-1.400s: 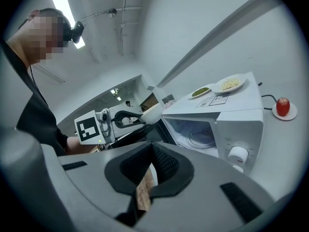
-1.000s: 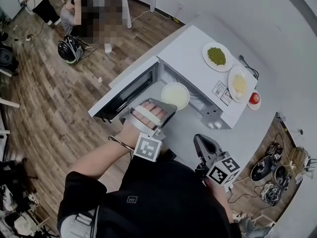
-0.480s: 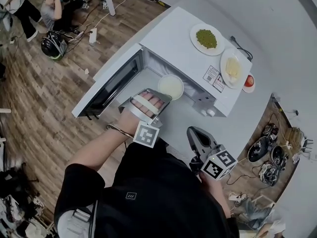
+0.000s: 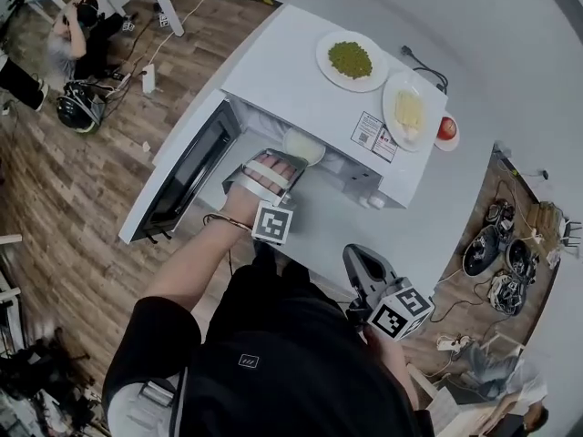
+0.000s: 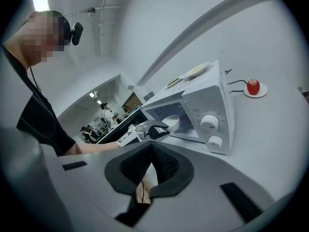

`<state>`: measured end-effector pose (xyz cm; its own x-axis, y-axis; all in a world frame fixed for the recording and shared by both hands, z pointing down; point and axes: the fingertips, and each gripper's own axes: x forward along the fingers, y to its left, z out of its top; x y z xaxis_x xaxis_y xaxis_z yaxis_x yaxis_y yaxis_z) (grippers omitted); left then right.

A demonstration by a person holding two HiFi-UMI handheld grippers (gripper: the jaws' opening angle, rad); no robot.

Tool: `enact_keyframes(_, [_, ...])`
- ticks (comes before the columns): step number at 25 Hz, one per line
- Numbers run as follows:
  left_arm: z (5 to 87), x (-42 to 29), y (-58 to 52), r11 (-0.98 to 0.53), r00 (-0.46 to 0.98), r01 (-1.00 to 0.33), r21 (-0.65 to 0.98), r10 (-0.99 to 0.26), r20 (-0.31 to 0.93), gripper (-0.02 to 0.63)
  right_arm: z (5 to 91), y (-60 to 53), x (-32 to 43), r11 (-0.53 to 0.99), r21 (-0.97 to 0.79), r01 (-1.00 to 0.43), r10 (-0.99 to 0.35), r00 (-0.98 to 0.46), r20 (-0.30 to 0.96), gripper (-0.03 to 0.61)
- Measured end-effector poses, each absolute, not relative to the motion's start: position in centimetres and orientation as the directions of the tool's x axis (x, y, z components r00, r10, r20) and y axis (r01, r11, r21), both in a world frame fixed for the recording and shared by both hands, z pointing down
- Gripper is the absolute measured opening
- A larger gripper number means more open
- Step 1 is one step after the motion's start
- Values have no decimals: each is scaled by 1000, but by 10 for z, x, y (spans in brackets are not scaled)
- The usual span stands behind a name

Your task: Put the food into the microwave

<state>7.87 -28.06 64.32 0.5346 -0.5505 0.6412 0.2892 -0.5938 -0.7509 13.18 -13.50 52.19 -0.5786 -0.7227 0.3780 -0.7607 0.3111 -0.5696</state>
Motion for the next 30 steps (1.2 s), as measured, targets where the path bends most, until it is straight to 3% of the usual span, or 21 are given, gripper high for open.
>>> enact_keyframes(14, [662,105,-349,-518,505,340,-785,-603,617,86,546,-136,132,239,-614,-752,-750,-545,376,11])
enact_keyframes(26, [669,122,-377,-617,491,291,-731,-559,668,86,556,-138,129,189,-635,-749,-780,-507,366,11])
enact_keyframes(30, [671,123,-375,-703,472,275,-655,-495,730,181,549,-142,124,183,-625,-759,-791,-492,365,11])
